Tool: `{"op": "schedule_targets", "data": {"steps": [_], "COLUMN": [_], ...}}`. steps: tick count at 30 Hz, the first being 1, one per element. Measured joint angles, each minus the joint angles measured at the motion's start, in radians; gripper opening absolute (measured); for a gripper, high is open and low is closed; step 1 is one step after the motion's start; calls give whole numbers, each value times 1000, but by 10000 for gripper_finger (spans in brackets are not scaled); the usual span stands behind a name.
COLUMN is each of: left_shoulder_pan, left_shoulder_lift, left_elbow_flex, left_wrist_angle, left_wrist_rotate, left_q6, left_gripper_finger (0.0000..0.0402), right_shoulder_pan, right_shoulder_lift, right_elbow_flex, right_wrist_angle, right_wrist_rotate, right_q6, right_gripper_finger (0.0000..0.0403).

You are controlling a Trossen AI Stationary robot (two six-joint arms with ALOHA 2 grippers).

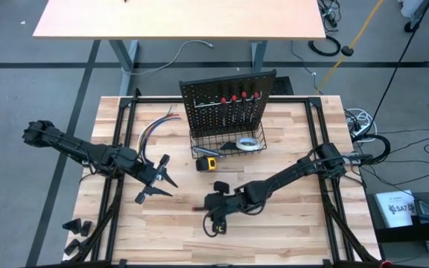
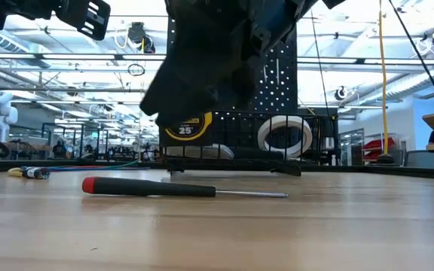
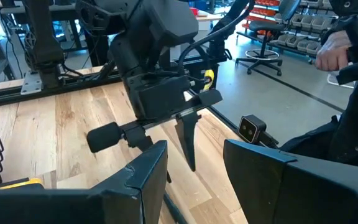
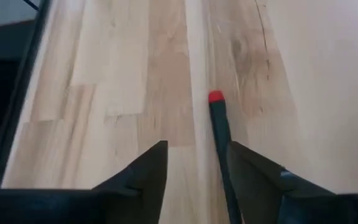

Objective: Hang tools onto peg board
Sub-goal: Hang the black screwdriver onto the pegboard

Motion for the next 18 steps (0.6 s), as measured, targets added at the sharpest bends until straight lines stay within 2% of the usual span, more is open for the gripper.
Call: {"op": "schedule_targets", "data": {"steps": [5,10,13,16,18], "left_shoulder_pan": [0,0,0,0,0], "left_shoulder_lift": [0,0,0,0,0], "left_elbow_flex": [0,0,0,0,0], "left_wrist_angle": [1,1,2,1,1], "left_wrist_rotate": [0,0,0,0,0], "left_q6": [0,-3,-5,-5,-5], "left_gripper_finger": [165,165,165,165,165], "right_shoulder_pan": [-2,-10,-10,-11,-11], "right_shoulder_lift": [39,140,188,213,215], "right_elbow_flex": [0,0,3,7,9], "right_wrist_angle": [39,177,203,149,110], "right_wrist_rotate": [45,45,48,46,46], "right_q6": [-33,-67,-70,-47,-29], "right_gripper_finger": [172,173,168,137,99]}}
